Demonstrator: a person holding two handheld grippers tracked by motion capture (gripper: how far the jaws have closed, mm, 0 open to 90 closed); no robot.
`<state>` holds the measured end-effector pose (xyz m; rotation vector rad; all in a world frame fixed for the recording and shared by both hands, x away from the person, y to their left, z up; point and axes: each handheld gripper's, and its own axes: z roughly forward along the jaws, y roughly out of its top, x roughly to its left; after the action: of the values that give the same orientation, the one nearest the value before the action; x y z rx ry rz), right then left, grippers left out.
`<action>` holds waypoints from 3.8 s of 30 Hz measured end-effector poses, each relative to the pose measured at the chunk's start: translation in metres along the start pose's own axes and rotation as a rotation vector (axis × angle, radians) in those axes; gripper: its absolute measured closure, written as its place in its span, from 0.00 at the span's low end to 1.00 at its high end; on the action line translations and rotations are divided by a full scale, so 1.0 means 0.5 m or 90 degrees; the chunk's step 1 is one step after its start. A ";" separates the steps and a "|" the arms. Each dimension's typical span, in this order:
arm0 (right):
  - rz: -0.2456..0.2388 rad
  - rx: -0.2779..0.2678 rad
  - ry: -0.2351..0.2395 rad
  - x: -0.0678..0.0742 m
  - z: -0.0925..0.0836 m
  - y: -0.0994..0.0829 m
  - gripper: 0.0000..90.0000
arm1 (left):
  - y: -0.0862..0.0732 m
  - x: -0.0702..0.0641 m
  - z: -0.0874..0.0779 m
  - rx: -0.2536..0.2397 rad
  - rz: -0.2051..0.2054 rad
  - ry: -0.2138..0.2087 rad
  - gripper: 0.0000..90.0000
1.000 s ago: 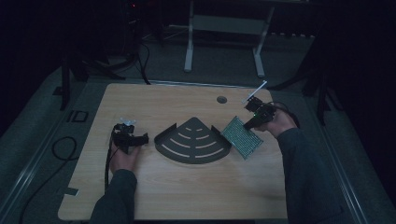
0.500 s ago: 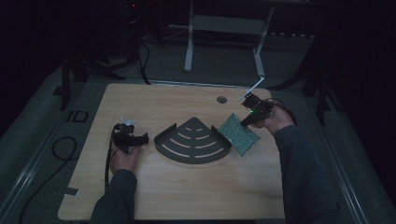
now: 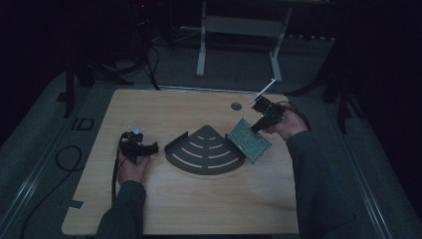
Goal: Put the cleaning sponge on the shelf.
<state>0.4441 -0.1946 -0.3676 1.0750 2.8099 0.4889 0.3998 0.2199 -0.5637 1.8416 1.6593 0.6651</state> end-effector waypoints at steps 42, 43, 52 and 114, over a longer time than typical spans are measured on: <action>0.006 -0.010 0.020 0.017 0.068 0.059 1.00 | 0.000 0.000 0.000 -0.001 0.000 0.000 0.09; 0.005 -0.010 0.020 0.017 0.070 0.060 1.00 | 0.000 0.000 0.000 0.000 0.000 0.000 0.09; 0.001 -0.010 0.022 0.023 0.084 0.065 1.00 | 0.000 0.000 0.000 -0.001 0.000 0.000 0.09; -0.012 0.018 0.016 0.049 0.168 0.080 1.00 | 0.000 0.000 0.000 0.000 0.000 0.000 0.09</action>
<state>0.4680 -0.1284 -0.4334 1.0533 2.8540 0.4657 0.4000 0.2199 -0.5637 1.8417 1.6589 0.6653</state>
